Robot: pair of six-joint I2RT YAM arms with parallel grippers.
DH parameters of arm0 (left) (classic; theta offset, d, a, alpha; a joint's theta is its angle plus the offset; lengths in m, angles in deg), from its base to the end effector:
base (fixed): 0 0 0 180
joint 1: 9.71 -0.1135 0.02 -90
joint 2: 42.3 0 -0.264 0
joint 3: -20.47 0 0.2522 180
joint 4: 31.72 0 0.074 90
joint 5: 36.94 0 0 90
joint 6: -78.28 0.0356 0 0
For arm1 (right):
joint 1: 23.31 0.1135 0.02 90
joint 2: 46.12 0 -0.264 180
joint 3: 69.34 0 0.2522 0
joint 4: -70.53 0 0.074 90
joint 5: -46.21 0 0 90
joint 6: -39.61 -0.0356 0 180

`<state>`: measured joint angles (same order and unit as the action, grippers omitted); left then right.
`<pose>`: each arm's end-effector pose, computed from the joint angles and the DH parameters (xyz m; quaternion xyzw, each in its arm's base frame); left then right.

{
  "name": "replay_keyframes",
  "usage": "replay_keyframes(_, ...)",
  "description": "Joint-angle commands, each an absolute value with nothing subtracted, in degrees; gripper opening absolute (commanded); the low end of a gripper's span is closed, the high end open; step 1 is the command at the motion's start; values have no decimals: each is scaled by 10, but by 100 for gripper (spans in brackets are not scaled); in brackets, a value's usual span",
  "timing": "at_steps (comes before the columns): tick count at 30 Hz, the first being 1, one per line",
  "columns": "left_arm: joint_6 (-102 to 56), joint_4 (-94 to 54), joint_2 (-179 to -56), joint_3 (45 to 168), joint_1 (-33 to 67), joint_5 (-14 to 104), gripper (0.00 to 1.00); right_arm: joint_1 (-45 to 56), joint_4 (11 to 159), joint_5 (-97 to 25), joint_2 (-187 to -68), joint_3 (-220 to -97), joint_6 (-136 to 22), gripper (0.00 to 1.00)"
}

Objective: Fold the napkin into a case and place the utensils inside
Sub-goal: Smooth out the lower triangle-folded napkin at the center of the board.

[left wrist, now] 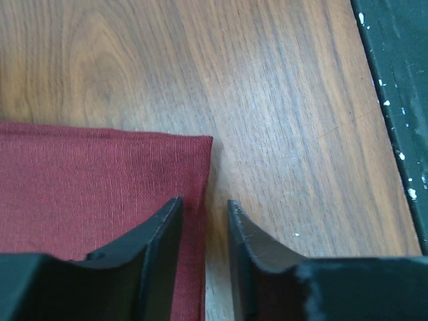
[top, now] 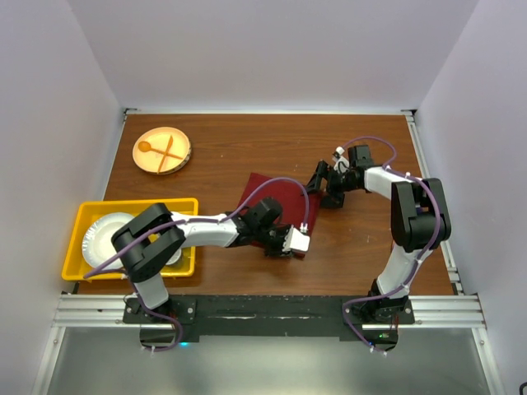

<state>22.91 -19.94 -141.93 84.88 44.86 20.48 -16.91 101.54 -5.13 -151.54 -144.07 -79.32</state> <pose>0.1821 -0.2891 0.1523 0.7003 0.5637 -0.3179 0.3013 0.3506 0.0617 0.1496 0.0994 0.9132 0.3758 0.1224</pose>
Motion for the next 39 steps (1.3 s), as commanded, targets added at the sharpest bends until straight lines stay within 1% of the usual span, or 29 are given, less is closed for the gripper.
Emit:
replay_keyframes(1, 209, -194, -1368, 857, 429, 190, 40, -166, 1081, -87, -1507, -1476, -757, 91)
replay_keyframes(4, 192, -180, -1341, 860, 402, 186, 40, -165, 1112, -93, -1504, -1486, -753, 91)
replay_keyframes(10, 192, -132, -1313, 836, 335, 199, 36, -165, 1171, -107, -1497, -1524, -730, 89)
replay_keyframes(17, 155, -126, -1291, 811, 276, 223, 34, -163, 1168, -134, -1503, -1548, -714, 81)
replay_keyframes(22, 151, -117, -1285, 809, 252, 234, 33, -159, 1146, -137, -1530, -1566, -712, 67)
replay_keyframes(29, 131, -125, -1276, 804, 234, 241, 33, -159, 1152, -150, -1490, -1568, -680, 55)
replay_keyframes(33, 132, -117, -1277, 803, 221, 234, 32, -159, 1147, -163, -1511, -1587, -677, 52)
replay_keyframes(39, 136, -116, -1276, 803, 217, 234, 33, -157, 1136, -165, -1552, -1619, -687, 52)
